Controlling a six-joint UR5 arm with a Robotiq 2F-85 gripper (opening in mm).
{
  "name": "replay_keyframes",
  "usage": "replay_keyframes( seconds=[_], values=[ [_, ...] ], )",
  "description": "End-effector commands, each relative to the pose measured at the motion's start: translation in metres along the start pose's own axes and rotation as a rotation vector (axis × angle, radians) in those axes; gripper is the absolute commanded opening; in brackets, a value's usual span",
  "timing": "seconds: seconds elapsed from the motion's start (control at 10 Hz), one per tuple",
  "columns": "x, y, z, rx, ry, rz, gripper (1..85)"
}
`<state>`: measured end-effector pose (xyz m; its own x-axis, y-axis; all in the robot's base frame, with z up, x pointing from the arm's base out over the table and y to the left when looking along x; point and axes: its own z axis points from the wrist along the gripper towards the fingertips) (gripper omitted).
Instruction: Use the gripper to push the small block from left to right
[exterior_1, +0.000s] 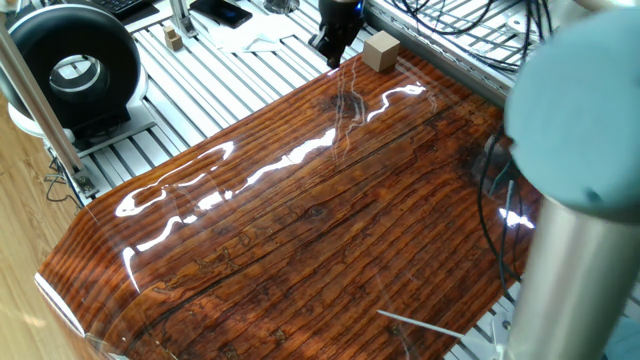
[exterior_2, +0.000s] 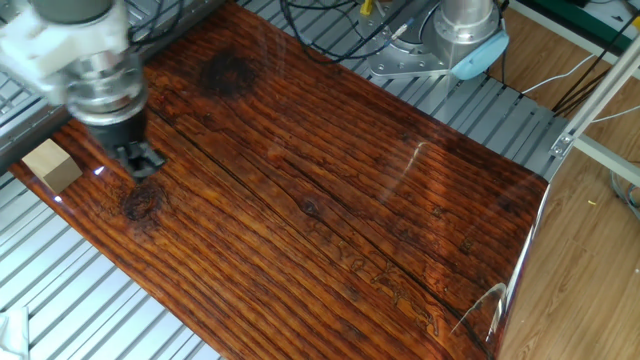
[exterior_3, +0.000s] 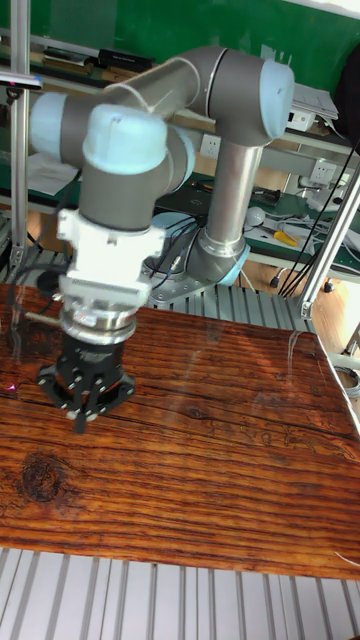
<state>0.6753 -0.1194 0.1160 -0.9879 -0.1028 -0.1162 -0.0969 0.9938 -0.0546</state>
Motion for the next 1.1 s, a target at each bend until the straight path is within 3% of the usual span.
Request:
replay_keyframes(
  seconds=[0.0,0.2,0.3,0.4,0.5,0.6,0.7,0.8,0.9,1.0],
  values=[
    [-0.013,-0.024,0.021,0.007,-0.016,-0.026,1.0],
    [0.010,0.015,0.017,-0.144,0.078,0.054,1.0],
    [0.012,0.009,0.018,-0.119,0.084,0.070,1.0],
    [-0.001,-0.012,0.021,-0.038,0.031,0.109,1.0],
    [-0.008,-0.017,0.021,-0.019,0.006,0.181,1.0],
    [-0.007,-0.013,0.021,-0.036,0.011,0.228,1.0],
    [-0.015,-0.010,0.020,-0.050,-0.020,0.245,1.0],
    [-0.028,-0.024,0.020,-0.001,-0.076,0.229,1.0],
    [-0.027,-0.034,0.020,0.027,-0.072,0.218,1.0],
    [-0.023,-0.060,0.020,0.053,-0.054,0.196,1.0]
  ],
)
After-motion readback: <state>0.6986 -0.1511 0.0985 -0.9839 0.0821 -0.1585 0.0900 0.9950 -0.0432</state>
